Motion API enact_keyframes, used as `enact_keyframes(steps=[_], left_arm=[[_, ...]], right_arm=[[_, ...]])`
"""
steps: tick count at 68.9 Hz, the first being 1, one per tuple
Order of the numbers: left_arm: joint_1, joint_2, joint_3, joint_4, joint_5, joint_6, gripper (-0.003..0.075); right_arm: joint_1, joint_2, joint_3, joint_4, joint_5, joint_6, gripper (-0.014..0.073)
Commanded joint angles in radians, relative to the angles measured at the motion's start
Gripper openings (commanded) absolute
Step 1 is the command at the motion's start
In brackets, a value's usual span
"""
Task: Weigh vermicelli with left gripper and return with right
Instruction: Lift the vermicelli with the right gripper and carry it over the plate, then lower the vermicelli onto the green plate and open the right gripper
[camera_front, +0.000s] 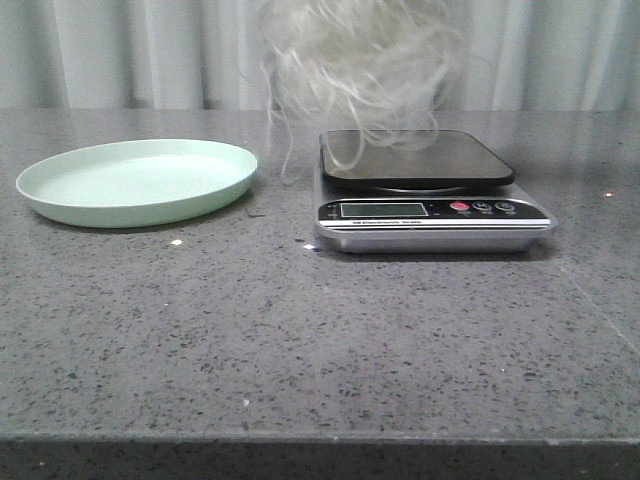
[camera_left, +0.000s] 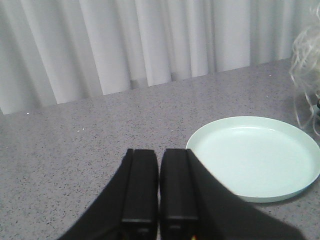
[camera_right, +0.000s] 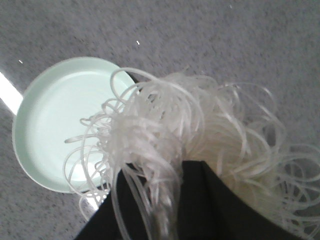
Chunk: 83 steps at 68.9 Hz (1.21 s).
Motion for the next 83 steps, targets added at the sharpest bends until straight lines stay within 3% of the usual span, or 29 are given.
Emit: enact_keyframes(steps=[1, 37, 83], left_arm=[[0.001, 0.007, -0.027, -0.009, -0.08, -0.01, 0.0137], [0.001, 0.007, -0.027, -0.009, -0.08, -0.01, 0.0137], [0.001, 0.007, -0.027, -0.009, -0.08, -0.01, 0.0137]], right_arm=[[0.026, -0.042, -0.073, 0.088, -0.086, -0.008, 0.0153], [0.243, 0.123, -0.094, 0.093, -0.327, -0.008, 0.0153], [0.282, 0.255, -0.094, 0.09, -0.279, -0.008, 0.0153]])
